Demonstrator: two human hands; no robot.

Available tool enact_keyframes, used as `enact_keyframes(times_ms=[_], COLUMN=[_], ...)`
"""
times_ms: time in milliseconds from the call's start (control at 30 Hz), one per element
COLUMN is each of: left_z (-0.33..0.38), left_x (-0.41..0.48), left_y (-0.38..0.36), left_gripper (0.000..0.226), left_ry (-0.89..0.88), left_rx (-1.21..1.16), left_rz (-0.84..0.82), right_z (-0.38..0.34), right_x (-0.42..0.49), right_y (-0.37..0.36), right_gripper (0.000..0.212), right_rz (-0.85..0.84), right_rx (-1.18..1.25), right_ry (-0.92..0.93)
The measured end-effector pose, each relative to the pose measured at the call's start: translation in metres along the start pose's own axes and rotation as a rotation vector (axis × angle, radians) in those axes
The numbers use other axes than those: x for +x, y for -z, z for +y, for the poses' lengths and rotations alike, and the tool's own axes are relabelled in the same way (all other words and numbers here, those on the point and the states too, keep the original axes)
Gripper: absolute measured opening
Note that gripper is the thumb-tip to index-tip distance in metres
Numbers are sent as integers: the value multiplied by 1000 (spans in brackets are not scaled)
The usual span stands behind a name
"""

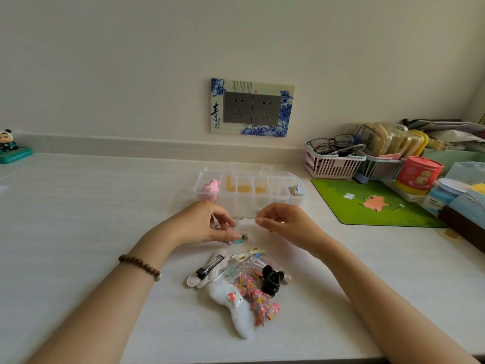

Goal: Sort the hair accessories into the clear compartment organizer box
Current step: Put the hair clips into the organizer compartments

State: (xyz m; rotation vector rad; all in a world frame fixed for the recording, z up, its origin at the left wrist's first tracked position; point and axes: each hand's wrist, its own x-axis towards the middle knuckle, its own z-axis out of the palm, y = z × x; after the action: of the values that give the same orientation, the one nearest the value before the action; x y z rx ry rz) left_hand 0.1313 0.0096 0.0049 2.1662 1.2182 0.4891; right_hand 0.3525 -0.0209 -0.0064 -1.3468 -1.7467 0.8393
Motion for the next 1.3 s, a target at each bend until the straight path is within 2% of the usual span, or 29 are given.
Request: enact_keyframes(times_ms=[100,233,333,433,533,667,733,800,867,933,1000,1067,1167,1300], left_z=[0,2,7,18,26,27,26,24,17,9,4,1,0,0], left_x=[0,0,3,3,1,2,3,3,5,8,8,6,2,-1], left_y=[-1,-4,-2,-3,-8,-14,-14,-14,-12,-8,-2,3,8,12], left_gripper=[39,29,33,35,34,32,24,20,17,18,18,14,14,26], left_ry=[-7,-34,-97,-136,-112,-104,-122,-126,-125,-121,-107,-89,-59,12], left_rx=[55,32,-150,-400,-551,-646,-630,-583,-481,-357,-288,-280,-161,26], left_rz=[-27,38,121,141,121,69,73,104,163,223,241,218,148,22], right_z=[0,0,-3,-9,-13,-14,-16,-22,-26,-25,-23,-18,-12,-20], right_x=[-1,-2,-2,-2,-6,-7,-6,-1,10,27,44,56,63,55], right_y=[1,0,1,2,1,7,15,27,43,59,67,68,62,52], right_gripper=[13,10,12,24,21,13,14,10,10,14,11,9,18,17], right_rz=[7,16,34,-22,-23,56,25,83,260,438,481,419,327,469], right_rx=[-12,-30,-13,147,304,502,650,737,578,228,-33,-186,-299,-239], right_ry=[8,20,28,12,-4,-36,-81,-118,-102,-3,88,87,60,162])
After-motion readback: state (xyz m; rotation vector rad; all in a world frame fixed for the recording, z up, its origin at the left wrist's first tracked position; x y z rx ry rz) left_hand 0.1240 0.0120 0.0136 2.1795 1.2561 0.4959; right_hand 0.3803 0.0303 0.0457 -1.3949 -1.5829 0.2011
